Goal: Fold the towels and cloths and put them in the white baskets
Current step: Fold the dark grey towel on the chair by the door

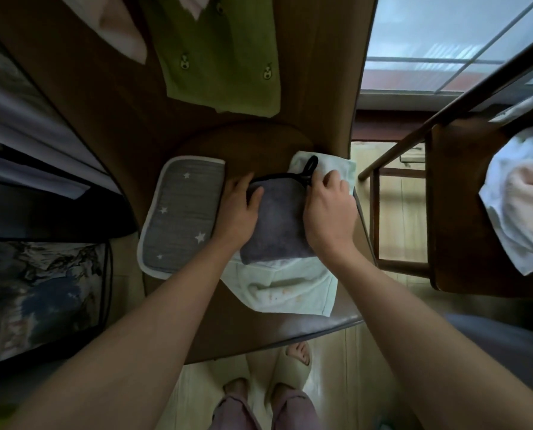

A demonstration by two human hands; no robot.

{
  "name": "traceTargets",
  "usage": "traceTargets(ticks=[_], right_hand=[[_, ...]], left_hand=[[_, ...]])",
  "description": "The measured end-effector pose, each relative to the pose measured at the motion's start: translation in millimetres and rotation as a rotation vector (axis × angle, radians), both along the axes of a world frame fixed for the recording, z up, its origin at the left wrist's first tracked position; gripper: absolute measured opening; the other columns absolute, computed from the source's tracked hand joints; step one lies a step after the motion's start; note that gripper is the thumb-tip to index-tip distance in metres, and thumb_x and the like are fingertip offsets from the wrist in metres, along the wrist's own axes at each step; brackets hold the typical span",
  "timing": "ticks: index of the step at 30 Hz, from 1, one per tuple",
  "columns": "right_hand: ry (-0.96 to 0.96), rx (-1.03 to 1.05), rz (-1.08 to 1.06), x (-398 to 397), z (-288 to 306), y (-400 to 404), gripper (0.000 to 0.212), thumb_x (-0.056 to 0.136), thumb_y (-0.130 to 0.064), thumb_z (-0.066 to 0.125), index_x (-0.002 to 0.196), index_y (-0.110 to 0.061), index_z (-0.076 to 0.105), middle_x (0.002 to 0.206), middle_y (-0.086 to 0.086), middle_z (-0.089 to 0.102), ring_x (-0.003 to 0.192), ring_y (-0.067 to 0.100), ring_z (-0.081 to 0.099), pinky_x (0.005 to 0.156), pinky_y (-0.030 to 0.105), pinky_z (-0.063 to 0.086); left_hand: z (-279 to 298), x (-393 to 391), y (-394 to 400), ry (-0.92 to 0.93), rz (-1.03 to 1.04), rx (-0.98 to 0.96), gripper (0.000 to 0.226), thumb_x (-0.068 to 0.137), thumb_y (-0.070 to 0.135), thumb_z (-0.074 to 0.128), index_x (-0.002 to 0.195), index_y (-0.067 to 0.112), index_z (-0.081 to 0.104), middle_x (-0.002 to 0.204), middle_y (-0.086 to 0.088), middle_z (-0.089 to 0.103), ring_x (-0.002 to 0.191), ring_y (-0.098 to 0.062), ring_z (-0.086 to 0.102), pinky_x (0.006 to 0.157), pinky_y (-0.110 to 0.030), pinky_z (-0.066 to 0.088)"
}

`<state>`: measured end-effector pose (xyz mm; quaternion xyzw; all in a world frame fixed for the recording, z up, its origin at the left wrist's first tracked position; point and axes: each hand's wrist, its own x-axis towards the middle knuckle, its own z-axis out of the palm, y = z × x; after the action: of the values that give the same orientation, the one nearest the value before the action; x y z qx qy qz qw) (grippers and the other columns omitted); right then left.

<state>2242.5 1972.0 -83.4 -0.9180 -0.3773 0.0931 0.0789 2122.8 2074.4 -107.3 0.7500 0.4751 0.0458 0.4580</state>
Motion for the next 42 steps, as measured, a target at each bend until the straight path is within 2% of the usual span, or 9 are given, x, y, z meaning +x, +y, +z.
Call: traceTargets(ticks=[5,9,12,15,19,24,32,37,42], right_hand=[[0.328,0.296,-0.332,-3,13,6,0.029,0.092,-0.026,0.063,0.108,-0.011,0.044,0.095,0.001,0.054,0.083,0.017,0.052,0.065,0.03,0.04],[0.473,0.24,-0.56,2,9,7,0.026,0.085,-0.027,0.069,0.09,-0.006,0.054,0.075,0.0,0.054,0.071,0.018,0.055,0.059,0.026,0.036],[0.499,0.271,-0.515,-1,8,9,0.019,0.087,-0.024,0.068,0.083,-0.007,0.061,0.081,0.003,0.059,0.077,0.018,0.056,0.062,0.024,0.036],[0.505,0.438,-0.353,-4,8,14,0.019,0.093,-0.023,0.063,0.102,-0.007,0.065,0.102,0.002,0.058,0.088,0.013,0.052,0.073,0.017,0.037],[0.46,0.382,-0.315,0,-13,13,0.019,0.097,-0.025,0.055,0.104,-0.009,0.06,0.111,0.009,0.055,0.103,0.026,0.053,0.086,0.034,0.043],[0.508,0.317,-0.253,11,-21,16,0.018,0.1,-0.034,0.047,0.102,-0.016,0.05,0.106,0.008,0.055,0.098,0.027,0.055,0.079,0.038,0.044],[0.685,0.33,-0.192,23,-10,12,0.01,0.09,-0.045,0.054,0.083,-0.042,0.048,0.085,-0.014,0.058,0.091,0.019,0.058,0.094,0.056,0.043],[0.735,0.269,-0.054,21,-3,11,0.017,0.094,-0.022,0.06,0.109,-0.016,0.054,0.107,0.002,0.061,0.104,0.019,0.057,0.095,0.043,0.046],[0.822,0.274,-0.011,19,0,14,0.024,0.097,-0.02,0.055,0.12,-0.016,0.052,0.121,0.006,0.057,0.114,0.021,0.053,0.102,0.04,0.043]], left_hand=[[-9,-1,10,-0.046,0.021,0.023,0.039,0.097,0.036,0.052,0.129,0.013,0.052,0.131,-0.01,0.048,0.117,-0.024,0.051,0.103,-0.039,0.041],[-11,-2,12,-0.046,0.019,0.006,0.037,0.093,0.038,0.059,0.121,0.014,0.055,0.124,-0.008,0.048,0.109,-0.021,0.053,0.097,-0.035,0.044],[-11,-2,15,-0.049,0.013,-0.002,0.034,0.092,0.039,0.06,0.115,0.015,0.056,0.12,-0.007,0.049,0.104,-0.02,0.055,0.091,-0.032,0.046],[-14,-3,18,-0.087,0.024,-0.012,0.029,0.09,0.039,0.062,0.105,0.016,0.054,0.112,-0.011,0.053,0.099,-0.022,0.057,0.083,-0.03,0.045],[-12,-5,20,-0.103,0.04,-0.049,0.032,0.089,0.04,0.065,0.099,0.011,0.054,0.103,-0.01,0.06,0.091,-0.018,0.06,0.073,-0.022,0.042],[-6,-1,24,-0.152,0.116,-0.15,0.028,0.086,0.033,0.071,0.088,0.01,0.056,0.079,0.004,0.06,0.074,-0.009,0.058,0.063,-0.019,0.042],[9,0,15,-0.264,0.226,-0.319,0.027,0.082,0.034,0.075,0.095,0.015,0.062,0.09,0.002,0.068,0.083,-0.009,0.065,0.069,-0.022,0.052],[13,-9,13,-0.161,0.257,-0.473,0.041,0.077,0.036,0.079,0.109,0.014,0.064,0.108,-0.004,0.069,0.095,-0.016,0.066,0.087,-0.035,0.056],[24,-11,14,-0.2,0.302,-0.556,0.028,0.083,0.027,0.075,0.103,0.023,0.056,0.104,0.002,0.06,0.1,-0.017,0.06,0.093,-0.033,0.051]])
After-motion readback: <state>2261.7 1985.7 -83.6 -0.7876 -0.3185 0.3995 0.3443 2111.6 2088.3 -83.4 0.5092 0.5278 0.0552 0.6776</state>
